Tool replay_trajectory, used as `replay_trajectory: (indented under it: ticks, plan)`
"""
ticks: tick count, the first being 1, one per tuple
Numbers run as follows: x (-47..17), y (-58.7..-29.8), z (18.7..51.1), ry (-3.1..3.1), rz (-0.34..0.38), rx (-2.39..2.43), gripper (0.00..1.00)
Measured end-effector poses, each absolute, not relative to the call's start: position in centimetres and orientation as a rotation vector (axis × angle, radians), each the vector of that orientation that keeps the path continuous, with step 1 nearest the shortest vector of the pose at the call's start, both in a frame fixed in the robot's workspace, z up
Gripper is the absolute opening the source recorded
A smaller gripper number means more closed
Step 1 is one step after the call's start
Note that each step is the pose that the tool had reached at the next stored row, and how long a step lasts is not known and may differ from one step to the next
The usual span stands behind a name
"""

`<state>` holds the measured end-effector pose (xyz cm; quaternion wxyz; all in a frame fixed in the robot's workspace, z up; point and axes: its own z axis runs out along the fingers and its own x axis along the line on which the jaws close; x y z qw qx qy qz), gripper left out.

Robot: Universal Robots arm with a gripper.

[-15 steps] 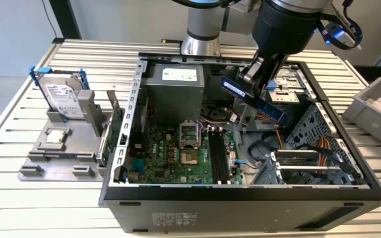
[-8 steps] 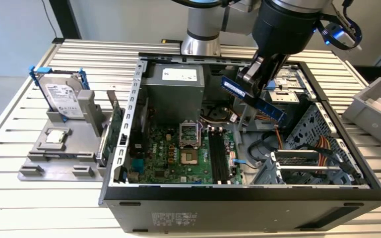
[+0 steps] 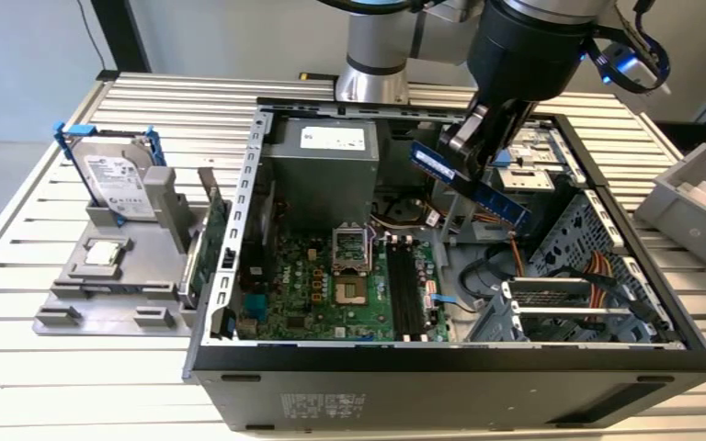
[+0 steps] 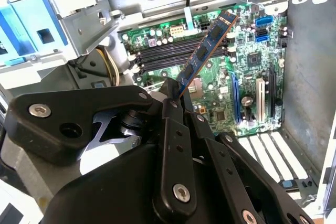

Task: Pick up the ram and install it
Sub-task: 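Insert the ram into the slot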

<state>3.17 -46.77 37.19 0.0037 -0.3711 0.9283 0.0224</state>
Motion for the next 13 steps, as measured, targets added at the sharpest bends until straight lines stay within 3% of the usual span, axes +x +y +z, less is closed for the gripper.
replay_trajectory:
  ticks: [13]
  plan:
    - [3.17, -46.77, 37.19, 2.924, 0.07, -1.126, 0.0]
